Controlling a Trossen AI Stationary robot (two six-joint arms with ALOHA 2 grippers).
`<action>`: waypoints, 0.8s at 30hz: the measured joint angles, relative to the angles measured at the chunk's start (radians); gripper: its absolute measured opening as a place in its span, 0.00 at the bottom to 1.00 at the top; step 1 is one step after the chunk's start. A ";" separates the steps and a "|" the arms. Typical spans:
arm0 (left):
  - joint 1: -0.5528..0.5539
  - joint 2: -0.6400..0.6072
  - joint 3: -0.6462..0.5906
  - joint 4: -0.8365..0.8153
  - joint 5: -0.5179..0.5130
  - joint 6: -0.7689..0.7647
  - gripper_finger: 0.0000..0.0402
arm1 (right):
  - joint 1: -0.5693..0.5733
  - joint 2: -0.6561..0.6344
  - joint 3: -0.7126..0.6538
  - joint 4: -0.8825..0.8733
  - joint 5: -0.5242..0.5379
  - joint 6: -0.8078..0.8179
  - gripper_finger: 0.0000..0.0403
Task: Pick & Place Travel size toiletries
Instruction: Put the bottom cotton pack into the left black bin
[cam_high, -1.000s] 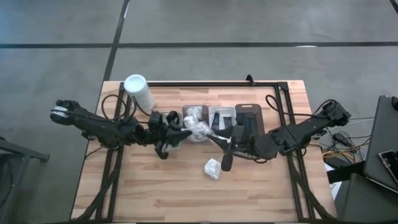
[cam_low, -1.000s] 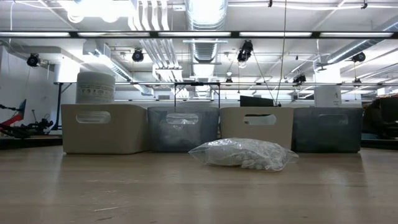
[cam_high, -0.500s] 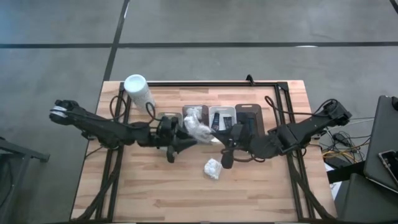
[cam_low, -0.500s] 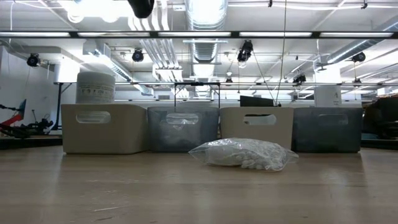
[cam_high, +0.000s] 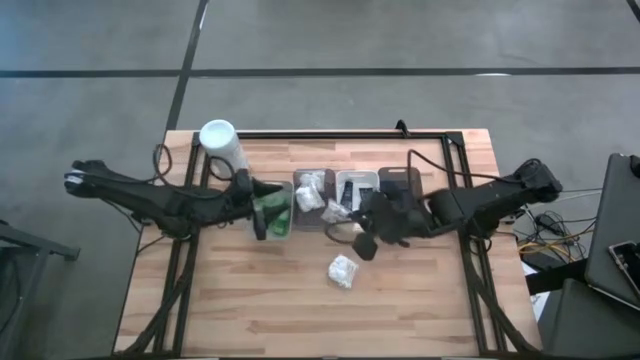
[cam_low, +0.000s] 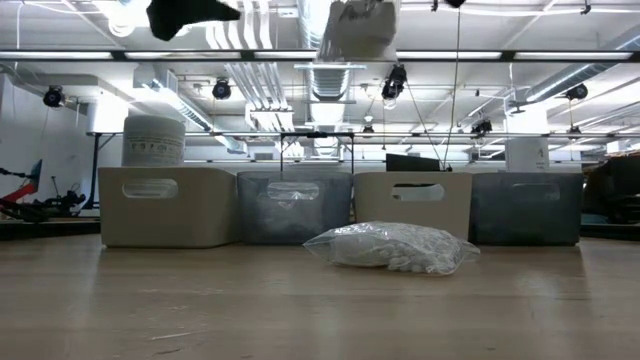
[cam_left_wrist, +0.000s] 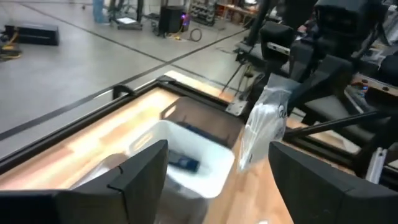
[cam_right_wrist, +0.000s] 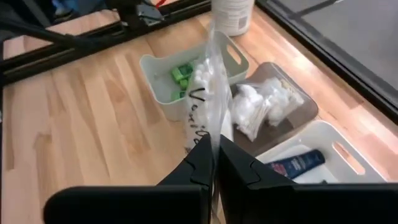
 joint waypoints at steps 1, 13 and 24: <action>0.000 -0.019 0.000 -0.028 -0.006 -0.007 0.70 | -0.028 0.008 0.000 0.011 -0.031 -0.022 0.02; 0.005 -0.122 0.000 -0.276 -0.093 -0.010 0.69 | -0.374 0.204 -0.003 0.197 -0.489 -0.294 0.02; 0.100 -0.129 0.000 -0.298 -0.093 0.135 0.69 | -0.553 0.420 0.066 0.269 -0.777 -0.323 0.02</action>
